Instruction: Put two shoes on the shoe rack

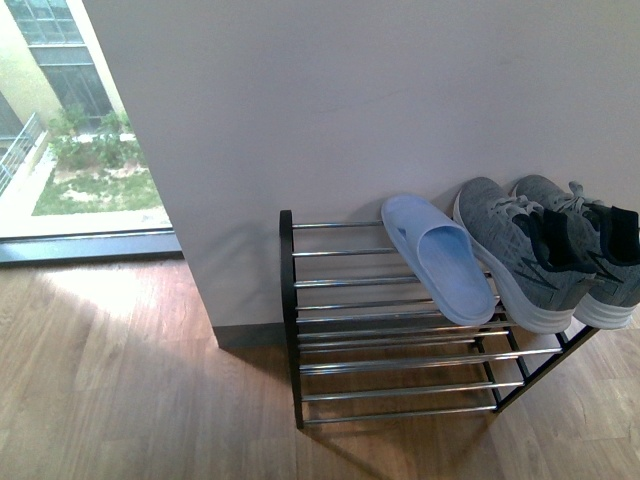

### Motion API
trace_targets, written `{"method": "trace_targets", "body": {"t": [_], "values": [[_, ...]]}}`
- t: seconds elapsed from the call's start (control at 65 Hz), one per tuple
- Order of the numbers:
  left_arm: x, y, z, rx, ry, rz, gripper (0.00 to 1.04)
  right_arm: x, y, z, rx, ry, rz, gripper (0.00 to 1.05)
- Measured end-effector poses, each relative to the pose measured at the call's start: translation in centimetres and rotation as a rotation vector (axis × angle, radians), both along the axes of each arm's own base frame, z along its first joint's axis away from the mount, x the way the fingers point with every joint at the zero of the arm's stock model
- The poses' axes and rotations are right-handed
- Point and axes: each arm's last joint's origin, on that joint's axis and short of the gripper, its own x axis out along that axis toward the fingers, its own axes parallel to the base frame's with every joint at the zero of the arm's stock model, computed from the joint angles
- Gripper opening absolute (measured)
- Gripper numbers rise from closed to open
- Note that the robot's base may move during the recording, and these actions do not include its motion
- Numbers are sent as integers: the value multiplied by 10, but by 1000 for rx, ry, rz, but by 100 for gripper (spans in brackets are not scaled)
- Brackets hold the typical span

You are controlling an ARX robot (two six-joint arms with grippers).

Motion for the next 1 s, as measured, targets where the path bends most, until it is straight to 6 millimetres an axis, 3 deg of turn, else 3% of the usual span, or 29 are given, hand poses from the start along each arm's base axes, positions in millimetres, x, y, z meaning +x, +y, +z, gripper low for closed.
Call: {"method": "trace_targets", "body": {"t": [0.707, 1.0], "values": [[0, 0, 0, 0, 0, 0, 2, -16, 0, -3, 0, 5, 0, 2], [0, 0, 0, 0, 0, 0, 2, -16, 0, -3, 0, 5, 0, 42]]}}
